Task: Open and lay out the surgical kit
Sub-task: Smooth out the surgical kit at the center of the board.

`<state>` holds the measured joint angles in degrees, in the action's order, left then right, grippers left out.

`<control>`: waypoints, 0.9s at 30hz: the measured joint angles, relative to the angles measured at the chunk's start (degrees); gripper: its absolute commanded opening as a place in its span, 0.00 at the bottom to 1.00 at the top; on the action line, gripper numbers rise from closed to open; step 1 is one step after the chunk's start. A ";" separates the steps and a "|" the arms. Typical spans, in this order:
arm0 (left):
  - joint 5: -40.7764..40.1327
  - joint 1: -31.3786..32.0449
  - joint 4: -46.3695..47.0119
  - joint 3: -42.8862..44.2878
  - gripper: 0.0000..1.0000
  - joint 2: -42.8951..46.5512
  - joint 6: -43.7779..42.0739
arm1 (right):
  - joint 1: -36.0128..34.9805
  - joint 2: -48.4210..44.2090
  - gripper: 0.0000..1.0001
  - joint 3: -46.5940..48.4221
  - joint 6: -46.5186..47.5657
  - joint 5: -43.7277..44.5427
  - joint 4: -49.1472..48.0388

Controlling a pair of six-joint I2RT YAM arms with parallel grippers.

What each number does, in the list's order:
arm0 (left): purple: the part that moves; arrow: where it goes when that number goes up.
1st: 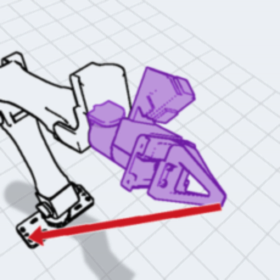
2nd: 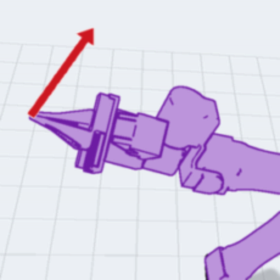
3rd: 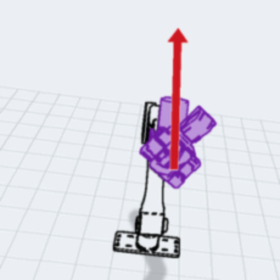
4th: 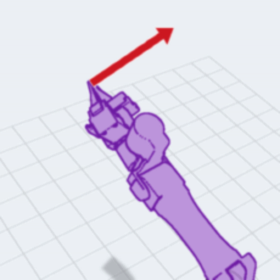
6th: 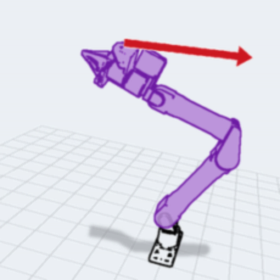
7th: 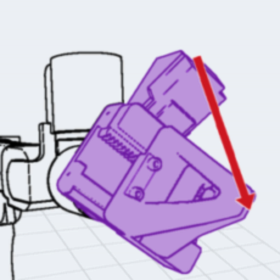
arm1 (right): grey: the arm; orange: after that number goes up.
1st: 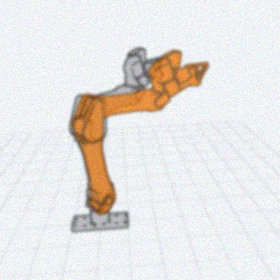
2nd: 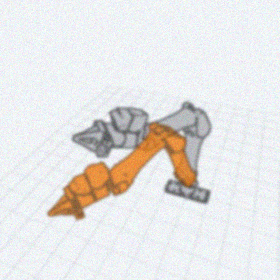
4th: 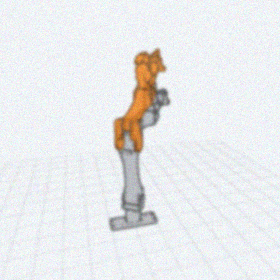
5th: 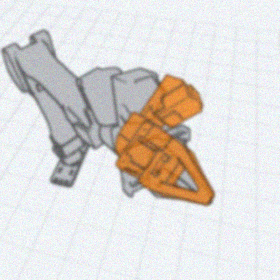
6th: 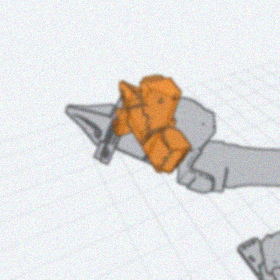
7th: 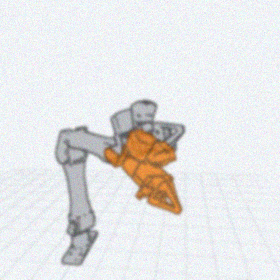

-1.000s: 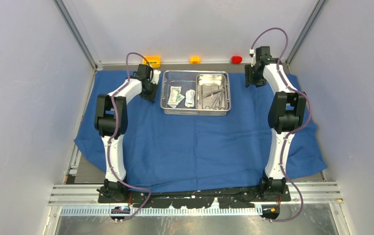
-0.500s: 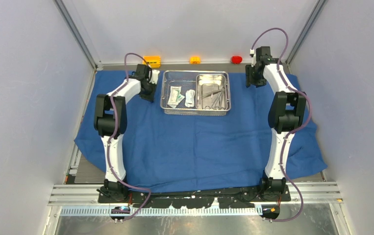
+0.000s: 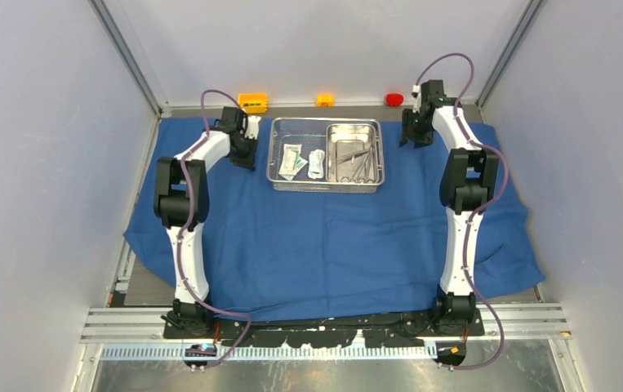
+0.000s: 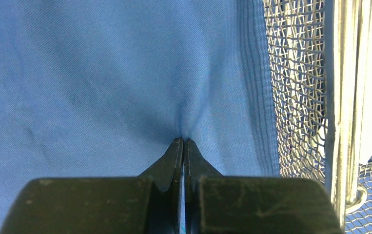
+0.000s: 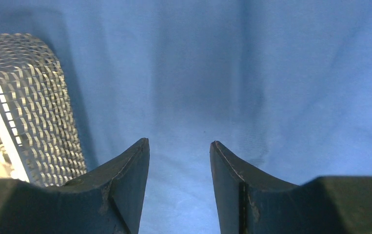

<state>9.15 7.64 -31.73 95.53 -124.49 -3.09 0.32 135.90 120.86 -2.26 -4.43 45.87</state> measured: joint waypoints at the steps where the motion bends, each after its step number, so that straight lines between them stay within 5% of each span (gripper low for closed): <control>1: 0.11 -0.09 0.00 0.00 0.00 0.00 0.04 | 0.00 0.00 0.54 0.00 -0.68 -0.87 -0.04; 20: 3.56 -3.50 0.07 -1.07 0.00 0.37 1.62 | -2.47 6.08 0.53 6.73 -2.86 -0.50 2.05; 27: 3.96 -3.61 -0.59 -0.55 0.00 0.15 1.62 | -3.02 9.64 0.45 12.22 -2.19 3.41 3.69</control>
<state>13.10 4.03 -32.32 94.98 -124.33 -1.48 -2.70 145.53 133.08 -4.45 -1.02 49.56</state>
